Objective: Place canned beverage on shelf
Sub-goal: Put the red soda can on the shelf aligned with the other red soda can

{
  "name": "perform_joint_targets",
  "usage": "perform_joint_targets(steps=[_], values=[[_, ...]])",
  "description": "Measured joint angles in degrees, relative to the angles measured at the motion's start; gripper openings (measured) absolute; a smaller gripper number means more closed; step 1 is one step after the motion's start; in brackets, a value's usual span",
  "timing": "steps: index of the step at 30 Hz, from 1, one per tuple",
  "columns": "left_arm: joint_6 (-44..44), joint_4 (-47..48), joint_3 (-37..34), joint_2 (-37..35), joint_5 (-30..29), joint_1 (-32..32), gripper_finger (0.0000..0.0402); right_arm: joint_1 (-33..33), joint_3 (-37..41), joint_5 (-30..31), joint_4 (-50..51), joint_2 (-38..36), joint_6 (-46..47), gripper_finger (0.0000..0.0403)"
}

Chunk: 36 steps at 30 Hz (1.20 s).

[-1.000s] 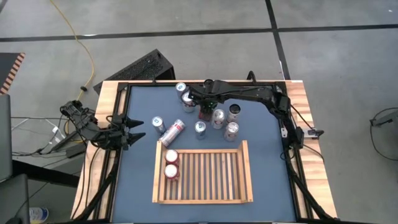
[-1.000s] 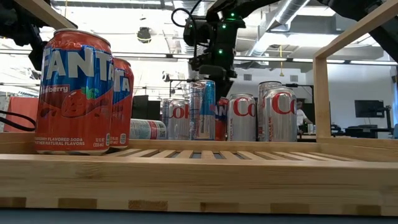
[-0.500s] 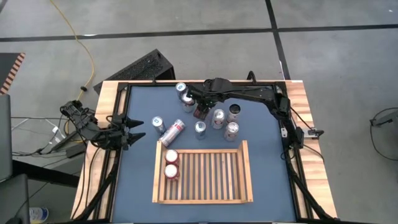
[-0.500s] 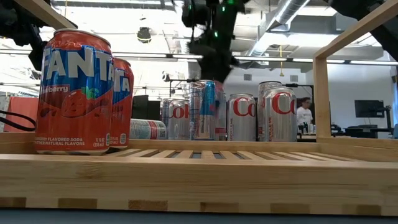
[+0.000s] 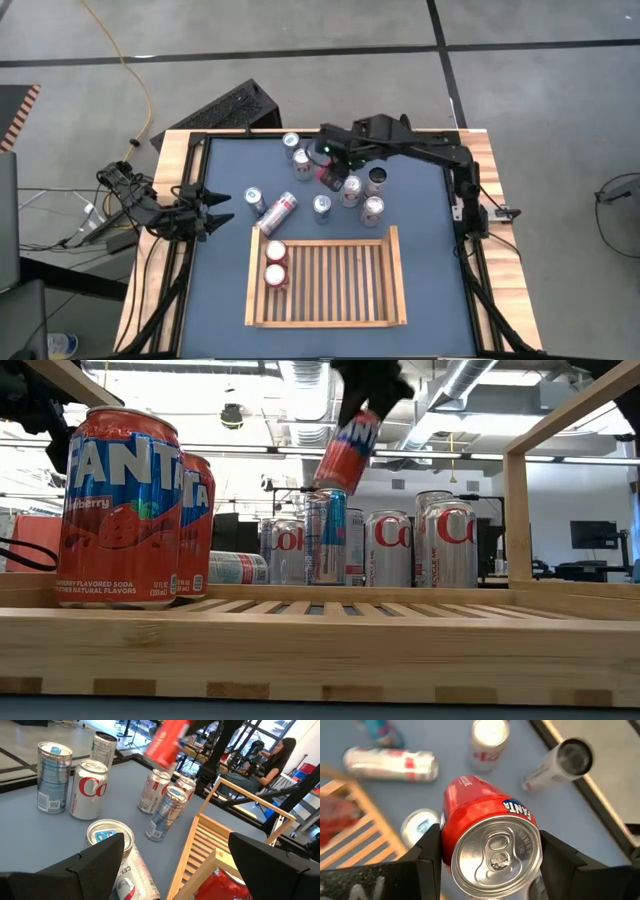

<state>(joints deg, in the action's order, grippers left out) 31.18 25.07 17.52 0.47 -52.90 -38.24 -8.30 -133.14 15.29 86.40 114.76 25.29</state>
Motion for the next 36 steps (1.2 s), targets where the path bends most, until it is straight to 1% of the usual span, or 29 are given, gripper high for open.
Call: perform_joint_targets(steps=[4, 10, 13, 20, 25, 28, 31, 36], values=[[0.0, 0.0, 0.0, 0.0, 0.1, 0.0, 0.0348, 4.9, 0.0, 0.5, -0.1, -0.3, 1.7, 0.0215], [0.2, 0.0, 0.0, 0.0, 0.1, 0.0, 0.0348, 13.9, 0.0, 0.3, -0.2, -0.3, 8.1, 0.0215], [1.0, 0.0, 0.0, 0.0, 0.1, 0.0, 0.0348, 18.8, 0.0, 0.6, -2.3, -0.2, 11.7, 0.0215], [1.1, 0.0, 0.0, 0.0, 0.1, 0.0, 0.0348, 28.7, 0.0, 4.4, -7.0, 0.7, 22.1, 0.0215], [1.5, 0.0, 0.0, 0.0, 0.1, 0.0, 0.0348, 32.2, 0.1, 3.9, -13.5, 5.1, 24.2, 0.0215], [1.6, 0.0, 0.0, 0.0, 0.0, 0.0, 0.0348, 33.3, 0.1, 0.5, -18.7, 7.7, 23.9, 0.0215], [1.9, 0.0, 0.0, 0.0, 0.0, 0.0, 0.0348, 34.0, 0.1, -0.9, -20.0, 9.5, 24.0, 0.0215], [2.1, 0.0, 0.0, 0.0, 0.0, 0.0, 0.0348, 34.8, 0.1, -0.4, -19.5, 10.4, 25.2, 0.0215]])
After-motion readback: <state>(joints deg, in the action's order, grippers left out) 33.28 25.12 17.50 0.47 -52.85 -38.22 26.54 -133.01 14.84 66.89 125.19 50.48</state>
